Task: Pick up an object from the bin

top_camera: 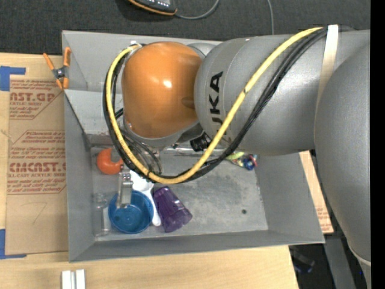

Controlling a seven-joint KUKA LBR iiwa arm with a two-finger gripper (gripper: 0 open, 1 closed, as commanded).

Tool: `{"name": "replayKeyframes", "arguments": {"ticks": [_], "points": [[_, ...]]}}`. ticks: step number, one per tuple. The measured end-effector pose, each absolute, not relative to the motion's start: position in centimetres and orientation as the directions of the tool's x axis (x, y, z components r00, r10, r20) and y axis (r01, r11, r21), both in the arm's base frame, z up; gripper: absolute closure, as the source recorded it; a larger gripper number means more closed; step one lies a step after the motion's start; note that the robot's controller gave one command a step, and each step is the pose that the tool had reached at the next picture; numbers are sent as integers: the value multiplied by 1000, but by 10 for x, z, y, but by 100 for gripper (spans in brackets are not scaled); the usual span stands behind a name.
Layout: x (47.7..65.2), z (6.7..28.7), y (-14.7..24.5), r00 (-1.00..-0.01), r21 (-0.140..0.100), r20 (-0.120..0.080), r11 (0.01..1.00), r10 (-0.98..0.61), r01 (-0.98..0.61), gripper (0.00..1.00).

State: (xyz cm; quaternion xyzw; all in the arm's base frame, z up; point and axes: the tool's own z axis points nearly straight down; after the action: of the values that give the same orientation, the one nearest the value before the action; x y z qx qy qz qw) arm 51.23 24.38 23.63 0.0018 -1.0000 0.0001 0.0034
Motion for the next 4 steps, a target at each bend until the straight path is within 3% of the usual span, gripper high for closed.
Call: {"name": "replayKeyframes", "arguments": {"ticks": [1,2,3,4], "points": [[514,241,242,-1000,2,-1,1000,0,0,0],[494,141,226,-977,2,0,977,-214,-214,0],[485,142,211,-962,2,-1,962,-273,-273,0],[493,113,198,-985,4,-1,985,-171,-171,0]]}}
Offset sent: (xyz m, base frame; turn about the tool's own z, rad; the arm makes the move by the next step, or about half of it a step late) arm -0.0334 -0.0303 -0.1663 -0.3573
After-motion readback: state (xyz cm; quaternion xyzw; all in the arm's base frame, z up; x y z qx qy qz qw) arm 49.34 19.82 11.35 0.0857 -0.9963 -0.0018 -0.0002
